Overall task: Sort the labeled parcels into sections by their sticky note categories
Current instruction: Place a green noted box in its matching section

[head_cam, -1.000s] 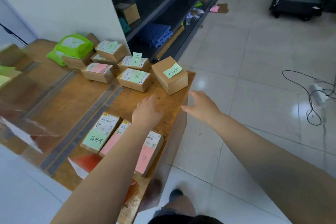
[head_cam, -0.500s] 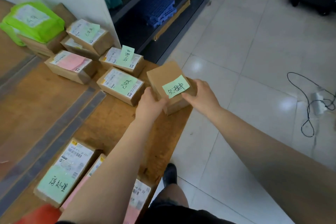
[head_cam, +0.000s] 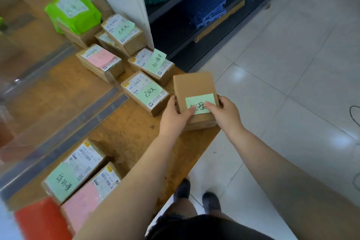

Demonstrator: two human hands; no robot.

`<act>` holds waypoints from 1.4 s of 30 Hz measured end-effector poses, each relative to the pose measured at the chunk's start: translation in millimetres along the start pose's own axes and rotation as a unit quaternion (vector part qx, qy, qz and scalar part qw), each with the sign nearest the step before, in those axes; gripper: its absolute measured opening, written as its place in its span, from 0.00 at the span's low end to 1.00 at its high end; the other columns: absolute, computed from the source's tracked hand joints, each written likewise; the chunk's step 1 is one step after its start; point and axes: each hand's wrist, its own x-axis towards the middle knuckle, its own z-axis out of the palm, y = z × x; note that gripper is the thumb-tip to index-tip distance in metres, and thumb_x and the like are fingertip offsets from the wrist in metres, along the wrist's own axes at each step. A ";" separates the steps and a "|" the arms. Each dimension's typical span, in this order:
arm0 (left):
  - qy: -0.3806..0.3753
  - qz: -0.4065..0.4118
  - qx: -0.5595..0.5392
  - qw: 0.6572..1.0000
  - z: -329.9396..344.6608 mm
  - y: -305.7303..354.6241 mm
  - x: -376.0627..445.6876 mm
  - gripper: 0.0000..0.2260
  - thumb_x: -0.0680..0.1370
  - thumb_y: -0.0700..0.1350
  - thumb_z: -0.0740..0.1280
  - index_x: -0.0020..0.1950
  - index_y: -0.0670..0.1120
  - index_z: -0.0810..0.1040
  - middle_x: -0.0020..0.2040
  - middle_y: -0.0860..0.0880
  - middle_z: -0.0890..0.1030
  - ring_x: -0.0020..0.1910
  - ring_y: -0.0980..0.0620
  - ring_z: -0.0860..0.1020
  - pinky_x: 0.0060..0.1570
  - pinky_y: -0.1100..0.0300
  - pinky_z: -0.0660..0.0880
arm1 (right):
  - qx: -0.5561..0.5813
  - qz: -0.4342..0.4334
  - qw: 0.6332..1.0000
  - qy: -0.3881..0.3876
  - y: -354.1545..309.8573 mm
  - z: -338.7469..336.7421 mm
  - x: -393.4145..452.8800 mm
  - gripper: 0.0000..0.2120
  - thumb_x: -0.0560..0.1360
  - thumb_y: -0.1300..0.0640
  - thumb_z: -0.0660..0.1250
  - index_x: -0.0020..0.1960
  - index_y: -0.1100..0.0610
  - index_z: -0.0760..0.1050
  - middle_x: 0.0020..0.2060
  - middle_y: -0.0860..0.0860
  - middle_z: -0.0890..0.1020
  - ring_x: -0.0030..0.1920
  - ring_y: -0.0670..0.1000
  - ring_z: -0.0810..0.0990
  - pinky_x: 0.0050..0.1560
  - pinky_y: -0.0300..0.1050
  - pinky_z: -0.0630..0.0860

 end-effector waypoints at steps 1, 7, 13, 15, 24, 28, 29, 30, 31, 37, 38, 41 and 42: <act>0.021 0.004 -0.023 1.000 -3.5 3.1 -7.0 0.32 0.73 0.51 0.70 0.74 0.49 0.61 0.67 0.51 0.73 0.60 0.52 0.73 0.55 0.59 0.73 | 0.010 -0.017 1.000 -0.006 -5.0 -1.9 -4.1 0.18 0.76 0.49 0.65 0.63 0.52 0.72 0.50 0.45 0.77 0.51 0.47 0.76 0.47 0.41 0.74; 0.152 0.023 -0.131 0.979 -41.0 17.3 -73.6 0.33 0.72 0.50 0.72 0.73 0.53 0.62 0.65 0.54 0.73 0.54 0.57 0.75 0.46 0.63 0.77 | 0.053 -0.130 0.986 -0.089 -40.3 -7.7 -48.5 0.15 0.74 0.45 0.67 0.59 0.47 0.72 0.49 0.44 0.79 0.49 0.43 0.77 0.42 0.37 0.76; 0.274 0.053 -0.213 0.936 -89.9 5.2 -168.7 0.30 0.71 0.43 0.73 0.71 0.52 0.66 0.65 0.52 0.75 0.59 0.51 0.77 0.54 0.55 0.78 | 0.147 -0.183 0.942 -0.241 -74.3 13.3 -115.2 0.15 0.73 0.52 0.70 0.58 0.54 0.76 0.51 0.48 0.82 0.52 0.48 0.81 0.51 0.45 0.80; 0.312 0.064 -0.233 0.919 -108.2 -2.2 -203.0 0.30 0.72 0.41 0.73 0.71 0.51 0.67 0.65 0.51 0.76 0.58 0.51 0.78 0.53 0.55 0.78 | 0.163 -0.192 0.924 -0.287 -85.2 26.1 -142.8 0.14 0.73 0.54 0.71 0.58 0.55 0.77 0.51 0.50 0.83 0.53 0.49 0.81 0.52 0.46 0.80; 0.465 0.102 -0.282 0.833 -176.1 -53.4 -334.1 0.24 0.72 0.39 0.71 0.67 0.46 0.71 0.62 0.48 0.79 0.54 0.49 0.81 0.41 0.62 0.80 | 0.149 -0.250 0.851 -0.437 -117.1 90.4 -272.2 0.09 0.73 0.54 0.70 0.53 0.51 0.78 0.46 0.47 0.84 0.46 0.45 0.83 0.41 0.37 0.81; 0.511 0.100 -0.311 0.795 -212.9 -94.1 -389.3 0.23 0.71 0.40 0.72 0.66 0.47 0.73 0.60 0.49 0.80 0.53 0.52 0.82 0.41 0.63 0.79 | 0.127 -0.262 0.827 -0.480 -121.5 133.6 -335.5 0.11 0.74 0.53 0.69 0.56 0.51 0.77 0.46 0.45 0.83 0.45 0.42 0.81 0.36 0.30 0.78; 0.519 0.101 -0.315 0.788 -223.1 -105.3 -403.2 0.23 0.72 0.40 0.72 0.65 0.48 0.73 0.60 0.50 0.80 0.52 0.53 0.82 0.42 0.63 0.80 | 0.126 -0.260 0.823 -0.490 -120.8 146.7 -353.0 0.11 0.74 0.53 0.69 0.56 0.51 0.77 0.47 0.45 0.83 0.46 0.42 0.81 0.38 0.31 0.78; 0.525 0.102 -0.320 0.782 -233.8 -117.7 -417.2 0.22 0.72 0.39 0.72 0.64 0.48 0.74 0.59 0.50 0.80 0.51 0.55 0.82 0.42 0.63 0.80 | 0.125 -0.256 0.819 -0.499 -119.4 160.3 -371.4 0.11 0.74 0.53 0.69 0.56 0.51 0.77 0.48 0.46 0.83 0.47 0.43 0.81 0.39 0.32 0.79; 0.529 0.101 -0.325 0.777 -244.4 -130.2 -431.5 0.21 0.72 0.39 0.72 0.63 0.49 0.74 0.59 0.51 0.81 0.49 0.56 0.82 0.41 0.64 0.80 | 0.122 -0.252 0.816 -0.506 -117.2 174.1 -389.9 0.11 0.74 0.53 0.69 0.56 0.51 0.78 0.47 0.46 0.83 0.47 0.43 0.81 0.39 0.31 0.78; 0.537 0.091 -0.336 0.768 -313.2 -204.5 -508.4 0.22 0.71 0.36 0.71 0.63 0.48 0.74 0.60 0.51 0.80 0.52 0.56 0.81 0.43 0.64 0.79 | 0.113 -0.243 0.805 -0.529 -99.2 257.5 -486.9 0.07 0.73 0.54 0.70 0.51 0.50 0.78 0.46 0.45 0.84 0.48 0.45 0.83 0.43 0.36 0.80; 0.540 0.090 -0.338 0.765 -324.6 -216.0 -518.6 0.21 0.71 0.35 0.71 0.63 0.48 0.74 0.60 0.51 0.80 0.53 0.56 0.81 0.44 0.64 0.79 | 0.113 -0.240 0.802 -0.535 -97.2 270.4 -501.2 0.07 0.73 0.55 0.70 0.51 0.50 0.78 0.45 0.45 0.84 0.47 0.43 0.82 0.41 0.32 0.79; 0.551 0.084 -0.348 0.754 -354.8 -246.6 -541.1 0.20 0.72 0.35 0.70 0.61 0.50 0.75 0.60 0.52 0.80 0.52 0.58 0.81 0.43 0.65 0.79 | 0.111 -0.236 0.796 -0.546 -94.4 305.5 -536.0 0.06 0.73 0.57 0.70 0.49 0.50 0.78 0.43 0.43 0.84 0.40 0.38 0.82 0.38 0.31 0.77; 0.552 0.082 -0.350 0.752 -363.8 -255.3 -545.8 0.20 0.72 0.35 0.70 0.60 0.50 0.75 0.60 0.52 0.80 0.52 0.57 0.81 0.44 0.65 0.79 | 0.108 -0.237 0.796 -0.547 -94.7 316.4 -544.6 0.05 0.73 0.57 0.70 0.48 0.50 0.78 0.42 0.43 0.84 0.39 0.38 0.82 0.39 0.32 0.77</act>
